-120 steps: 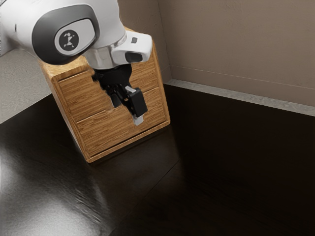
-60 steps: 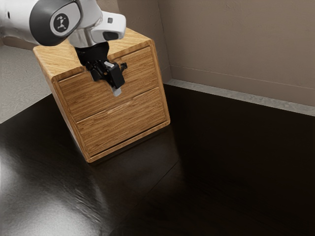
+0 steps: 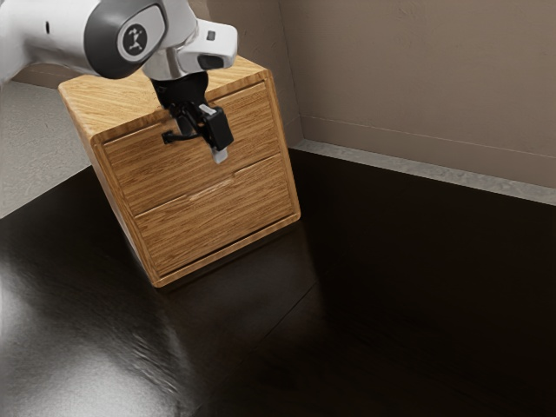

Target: Pull the drawer handle with one arm to open the drawer

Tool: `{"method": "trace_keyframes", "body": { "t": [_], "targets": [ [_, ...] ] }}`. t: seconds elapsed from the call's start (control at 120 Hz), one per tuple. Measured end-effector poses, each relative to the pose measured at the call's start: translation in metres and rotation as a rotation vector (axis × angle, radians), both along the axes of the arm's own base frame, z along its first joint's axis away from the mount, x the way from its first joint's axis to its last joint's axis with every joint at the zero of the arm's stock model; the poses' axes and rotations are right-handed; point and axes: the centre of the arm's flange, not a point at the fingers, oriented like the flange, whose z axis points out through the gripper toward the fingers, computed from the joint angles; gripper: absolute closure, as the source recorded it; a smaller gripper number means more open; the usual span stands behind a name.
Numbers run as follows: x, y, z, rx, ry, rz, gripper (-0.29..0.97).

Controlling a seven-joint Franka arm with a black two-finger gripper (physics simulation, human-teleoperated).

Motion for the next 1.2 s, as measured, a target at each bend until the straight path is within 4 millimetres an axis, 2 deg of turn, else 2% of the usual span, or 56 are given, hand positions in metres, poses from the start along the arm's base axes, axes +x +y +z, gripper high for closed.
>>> {"method": "trace_keyframes", "body": {
  "t": [0.208, 0.492, 0.825, 1.2],
  "targets": [
    [0.004, 0.013, -0.006, 0.031, 0.008, -0.013, 0.0],
    [0.017, 0.015, -0.026, 0.094, 0.022, -0.062, 0.0],
    [0.025, 0.015, -0.031, 0.131, 0.002, -0.128, 0.0],
    [0.028, 0.015, -0.029, 0.17, -0.02, -0.214, 0.0]
  ]
}}
